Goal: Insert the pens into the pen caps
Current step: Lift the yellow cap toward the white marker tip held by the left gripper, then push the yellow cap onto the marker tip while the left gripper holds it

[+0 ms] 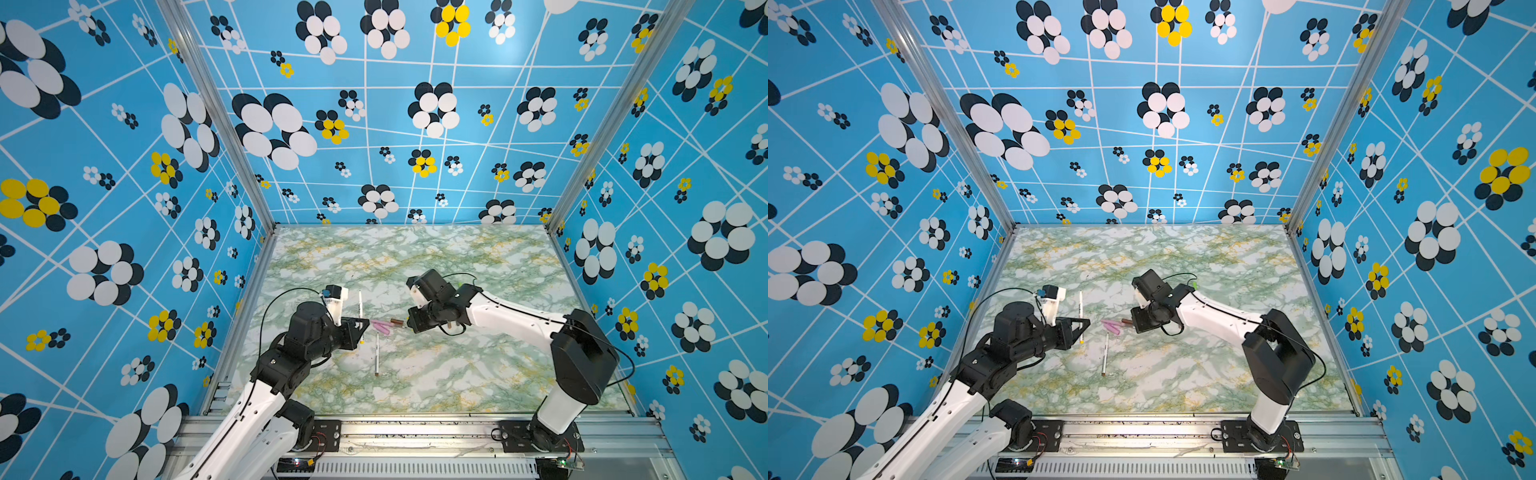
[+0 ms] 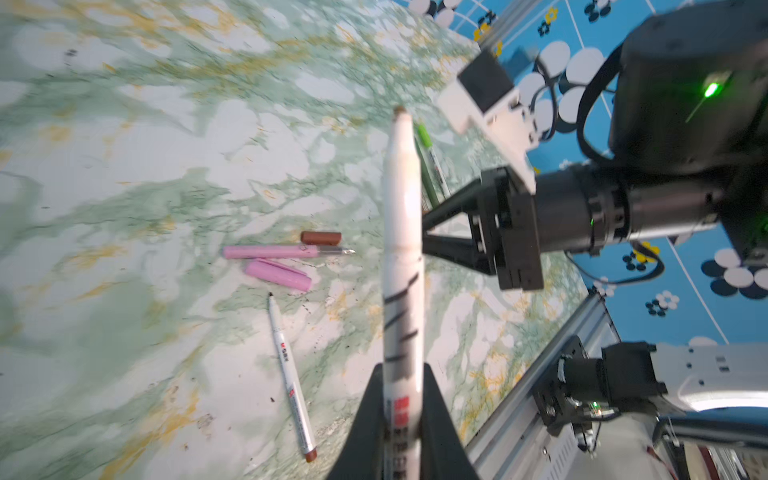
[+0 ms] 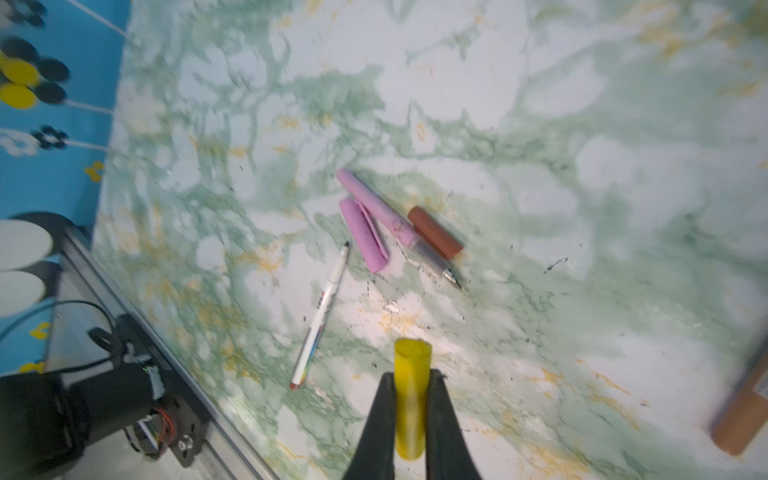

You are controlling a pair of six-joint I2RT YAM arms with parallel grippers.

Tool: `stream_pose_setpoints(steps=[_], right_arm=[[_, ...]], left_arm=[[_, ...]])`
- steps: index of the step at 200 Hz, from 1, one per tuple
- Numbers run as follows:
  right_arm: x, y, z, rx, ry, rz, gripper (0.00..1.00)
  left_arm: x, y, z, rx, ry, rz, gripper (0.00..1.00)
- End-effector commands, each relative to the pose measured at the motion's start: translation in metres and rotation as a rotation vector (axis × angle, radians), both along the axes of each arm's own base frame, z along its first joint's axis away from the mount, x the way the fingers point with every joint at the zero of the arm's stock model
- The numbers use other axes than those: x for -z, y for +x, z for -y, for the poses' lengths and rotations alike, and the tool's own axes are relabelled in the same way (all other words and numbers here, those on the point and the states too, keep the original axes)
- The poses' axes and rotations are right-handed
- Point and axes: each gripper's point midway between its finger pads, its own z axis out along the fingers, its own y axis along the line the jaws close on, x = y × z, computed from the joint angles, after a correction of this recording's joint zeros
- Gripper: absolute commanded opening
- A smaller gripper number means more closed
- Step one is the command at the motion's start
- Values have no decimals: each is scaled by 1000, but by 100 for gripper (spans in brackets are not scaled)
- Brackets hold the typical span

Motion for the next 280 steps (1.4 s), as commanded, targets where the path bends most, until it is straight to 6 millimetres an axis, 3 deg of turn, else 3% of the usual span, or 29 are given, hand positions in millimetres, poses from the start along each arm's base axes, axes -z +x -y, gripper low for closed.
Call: stream_pose_setpoints(steps=[1,16,46,104,200,280], right_arm=[[-30,22,0,183,230,-51,3],[-51,33,2,228,337,-45,2],[-83,35,-4,228,453,-27,2],[-104,29,-4,219,533,-14,1],[-112,10,-19,151,582,-49,0],[-114,7,-25,134,589,-51,0]], left_arm=[[-13,-7,34,143,8,71,0],[-5,-10,50,183,19,58,0],[2,-9,68,213,18,43,0],[4,-3,71,190,32,43,0],[11,2,68,153,56,34,0],[12,4,67,143,57,34,0]])
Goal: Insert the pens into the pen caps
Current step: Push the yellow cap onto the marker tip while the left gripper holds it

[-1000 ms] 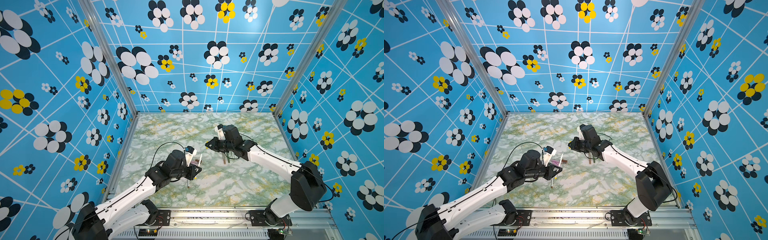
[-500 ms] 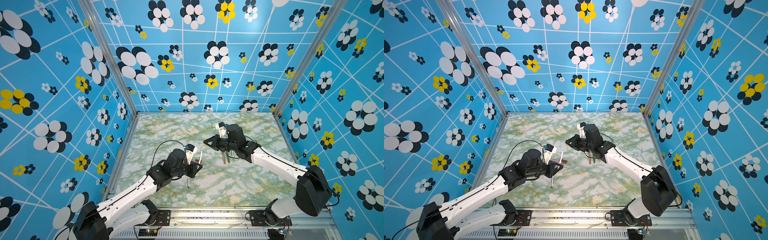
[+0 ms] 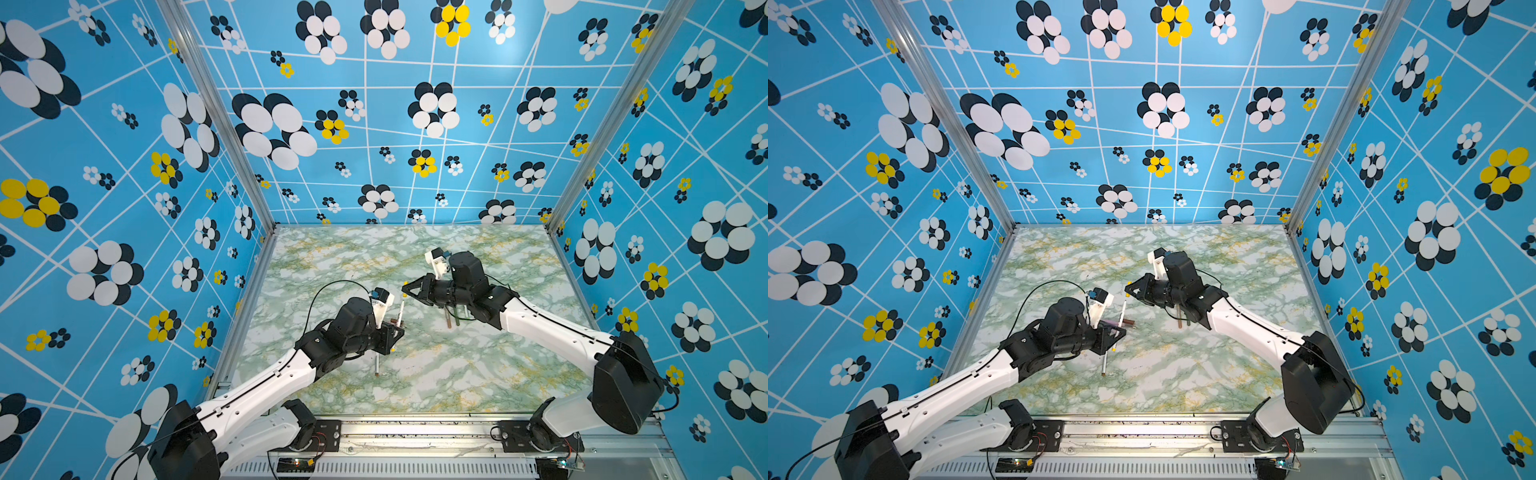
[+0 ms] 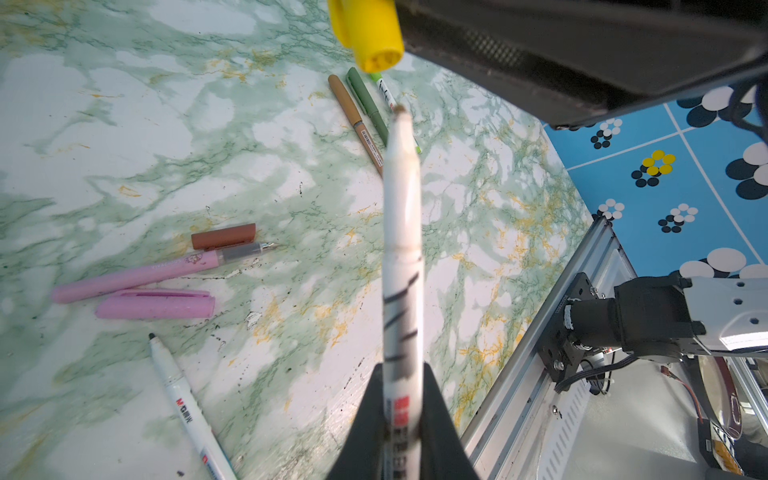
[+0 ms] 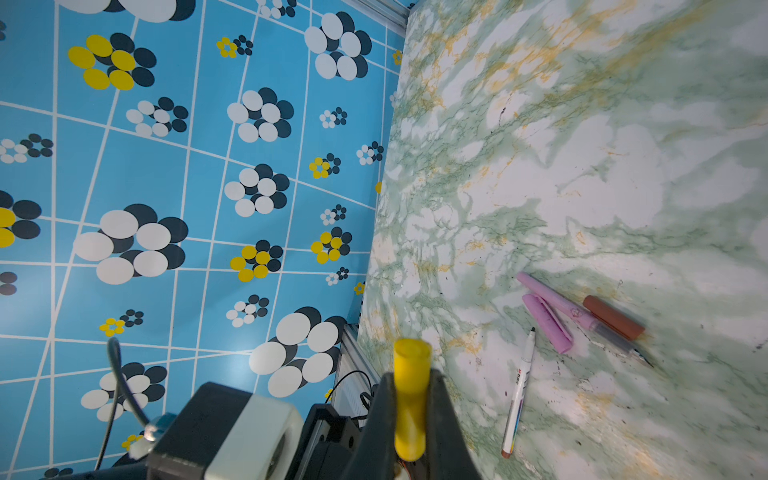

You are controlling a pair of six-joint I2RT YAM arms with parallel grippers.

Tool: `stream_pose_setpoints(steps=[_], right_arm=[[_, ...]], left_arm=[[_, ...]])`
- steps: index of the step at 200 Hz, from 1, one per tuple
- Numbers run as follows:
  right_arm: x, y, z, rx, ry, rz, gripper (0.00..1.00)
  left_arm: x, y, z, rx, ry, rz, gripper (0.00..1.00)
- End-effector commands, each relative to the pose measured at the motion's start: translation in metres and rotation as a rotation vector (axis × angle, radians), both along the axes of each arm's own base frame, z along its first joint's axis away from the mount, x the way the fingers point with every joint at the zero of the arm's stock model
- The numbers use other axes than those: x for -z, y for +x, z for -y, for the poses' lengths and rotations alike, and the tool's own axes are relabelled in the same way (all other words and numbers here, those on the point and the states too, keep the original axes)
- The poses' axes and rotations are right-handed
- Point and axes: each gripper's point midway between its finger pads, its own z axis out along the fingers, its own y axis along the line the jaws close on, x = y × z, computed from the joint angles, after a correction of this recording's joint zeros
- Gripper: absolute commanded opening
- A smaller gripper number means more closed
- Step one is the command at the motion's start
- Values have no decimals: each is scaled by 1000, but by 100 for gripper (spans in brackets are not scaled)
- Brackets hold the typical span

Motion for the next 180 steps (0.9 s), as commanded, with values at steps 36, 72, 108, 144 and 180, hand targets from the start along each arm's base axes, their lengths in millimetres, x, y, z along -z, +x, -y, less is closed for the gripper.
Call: stream_pose_setpoints(steps=[36,72,108,144,180], right_arm=[[-5,-10,-7,-35,15,5,0],[-2,-18,-13,-63,8,10,0],[3,-24,-19,-88,-11,11,0],[1,-29,-19,-101,-29,47,0],[2,-38,-25,-137,-36,77,0]], left_arm=[[-15,7,2,-26,-23,40,0],[-13,11,0,-47,-22,40,0],[-14,14,-2,-69,-32,38,0],[-18,18,-7,-104,-47,41,0],[-27,25,-9,-134,-79,51,0]])
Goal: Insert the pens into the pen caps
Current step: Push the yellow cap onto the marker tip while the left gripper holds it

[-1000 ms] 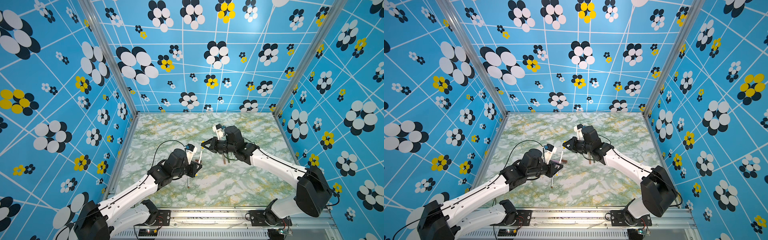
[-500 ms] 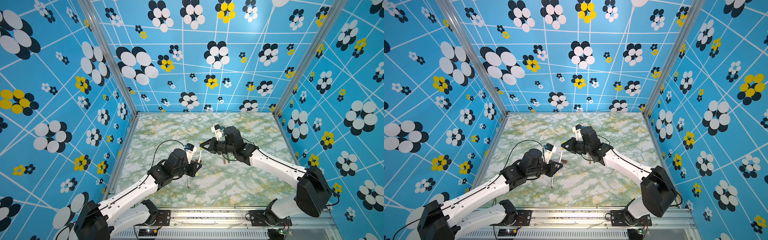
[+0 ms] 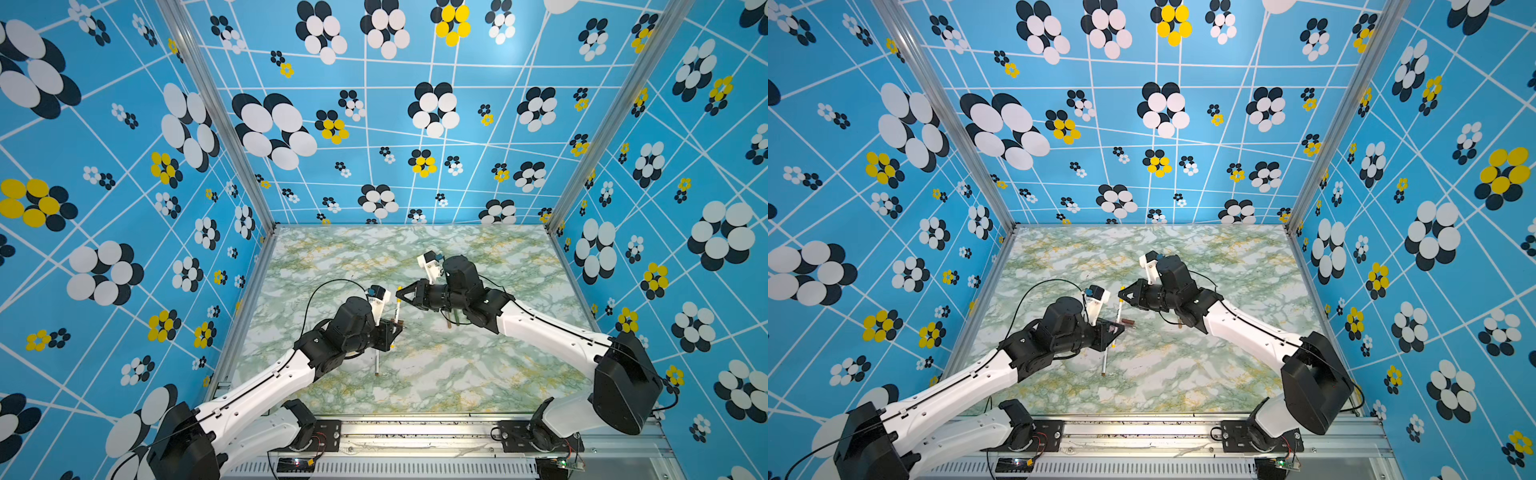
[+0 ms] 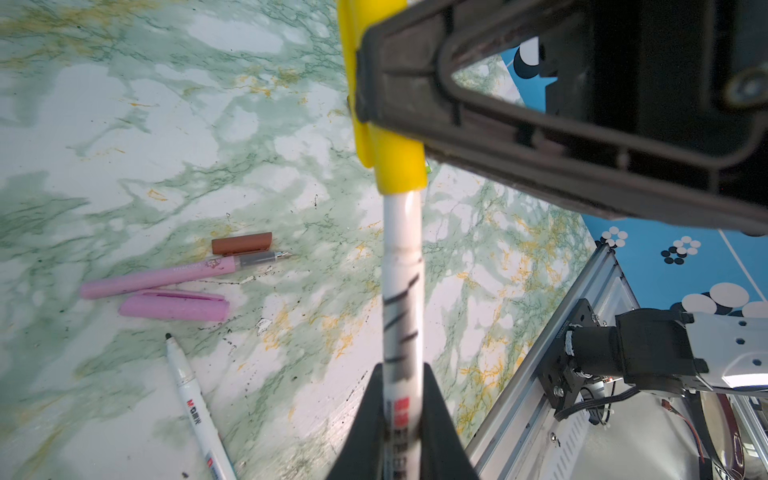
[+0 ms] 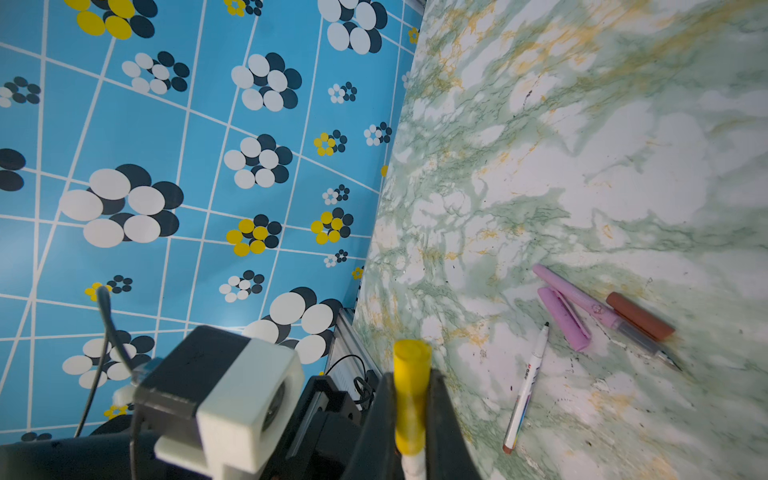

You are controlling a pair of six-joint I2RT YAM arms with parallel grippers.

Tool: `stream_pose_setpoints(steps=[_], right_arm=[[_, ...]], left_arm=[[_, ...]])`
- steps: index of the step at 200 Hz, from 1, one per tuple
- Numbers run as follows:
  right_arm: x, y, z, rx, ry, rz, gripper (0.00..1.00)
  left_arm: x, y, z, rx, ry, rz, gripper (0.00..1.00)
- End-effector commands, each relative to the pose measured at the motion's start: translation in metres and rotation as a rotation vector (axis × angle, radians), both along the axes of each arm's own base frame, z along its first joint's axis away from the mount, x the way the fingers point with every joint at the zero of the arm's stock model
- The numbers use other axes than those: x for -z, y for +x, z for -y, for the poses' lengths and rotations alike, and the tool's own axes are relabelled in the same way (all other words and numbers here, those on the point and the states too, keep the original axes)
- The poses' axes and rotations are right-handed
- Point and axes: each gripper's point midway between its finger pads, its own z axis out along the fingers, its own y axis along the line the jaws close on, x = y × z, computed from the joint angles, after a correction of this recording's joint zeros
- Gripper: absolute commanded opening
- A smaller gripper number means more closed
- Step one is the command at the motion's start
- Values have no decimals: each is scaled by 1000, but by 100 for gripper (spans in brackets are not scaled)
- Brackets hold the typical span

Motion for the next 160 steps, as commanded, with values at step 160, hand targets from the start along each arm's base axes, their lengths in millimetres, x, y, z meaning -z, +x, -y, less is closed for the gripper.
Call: stream_pose_setpoints(steps=[160], right_arm=[[57,-50,-28,-141,-93,-61,0]], left_arm=[[-109,57,-3,-90,-137,271,0]])
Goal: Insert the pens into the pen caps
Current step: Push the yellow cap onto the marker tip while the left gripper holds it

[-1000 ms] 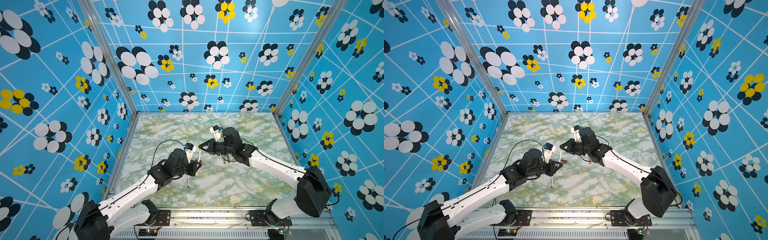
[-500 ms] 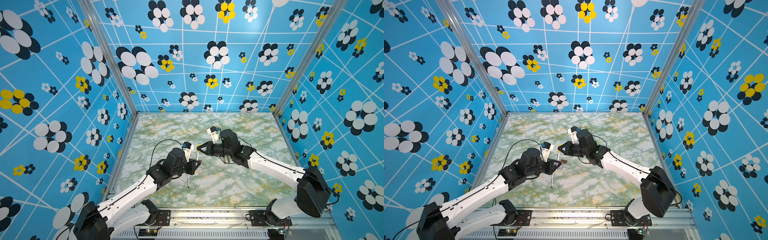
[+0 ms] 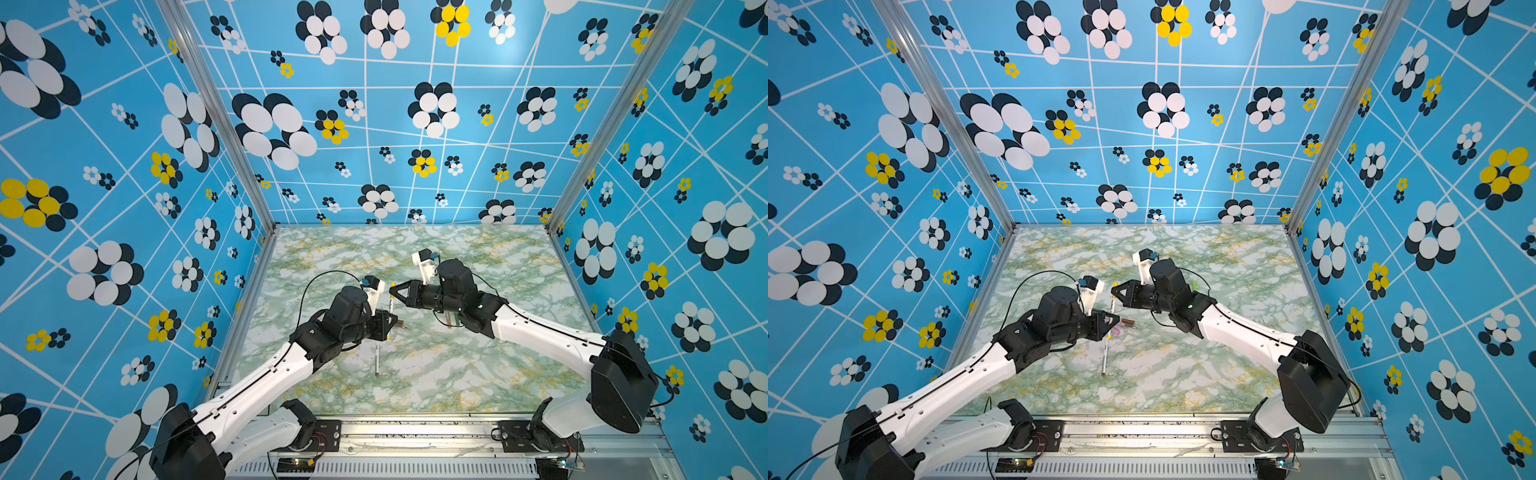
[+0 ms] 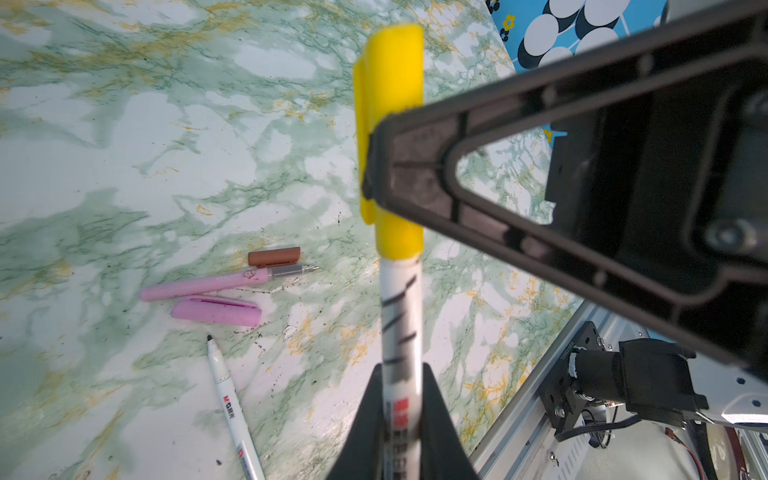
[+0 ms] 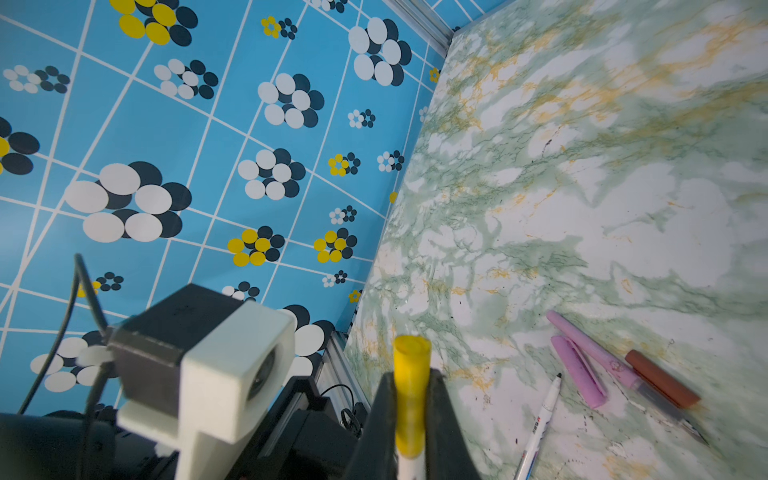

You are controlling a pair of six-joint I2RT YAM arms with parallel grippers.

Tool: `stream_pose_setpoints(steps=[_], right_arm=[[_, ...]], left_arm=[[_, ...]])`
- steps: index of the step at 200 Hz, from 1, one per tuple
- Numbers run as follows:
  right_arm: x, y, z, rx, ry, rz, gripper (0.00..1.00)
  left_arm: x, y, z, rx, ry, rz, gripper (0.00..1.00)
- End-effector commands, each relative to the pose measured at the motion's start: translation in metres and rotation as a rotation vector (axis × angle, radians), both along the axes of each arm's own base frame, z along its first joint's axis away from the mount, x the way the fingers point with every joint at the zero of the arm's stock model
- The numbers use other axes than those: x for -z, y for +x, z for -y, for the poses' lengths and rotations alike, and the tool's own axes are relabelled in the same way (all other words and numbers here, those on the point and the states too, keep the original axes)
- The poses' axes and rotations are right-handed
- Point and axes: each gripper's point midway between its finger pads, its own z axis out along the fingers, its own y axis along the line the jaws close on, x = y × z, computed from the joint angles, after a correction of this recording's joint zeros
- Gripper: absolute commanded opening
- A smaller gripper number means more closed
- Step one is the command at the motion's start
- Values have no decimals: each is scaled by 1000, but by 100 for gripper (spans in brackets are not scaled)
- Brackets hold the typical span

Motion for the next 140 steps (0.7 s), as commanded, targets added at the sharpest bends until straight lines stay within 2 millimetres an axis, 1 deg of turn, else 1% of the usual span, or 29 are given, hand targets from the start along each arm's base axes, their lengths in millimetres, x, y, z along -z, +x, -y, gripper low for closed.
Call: stream_pose_setpoints(steps=[1,25,41,76,103,123,140], right_arm=[[65,-56,-11,-164,-122,-183,0],[73,-60,-14,-164,-111,-205,0],[76,-61,-14,-163,-112,-210,0],[62,-57,-13,-161,-122,-164,0],[55,-51,-13,-159,-116,-147,0],[49,-42,-9,-136,-103,-140,0],[36,-32,-3,-109,-78,-119,0]], left_arm=[[-93,37,9,-30,-149,290,0],[-98,43,9,-29,-155,299,0],[-98,44,11,-20,-157,294,0],[-90,46,14,-15,-161,273,0],[-89,46,14,-17,-161,269,0],[-86,45,14,-17,-160,261,0],[-79,44,17,-8,-167,238,0]])
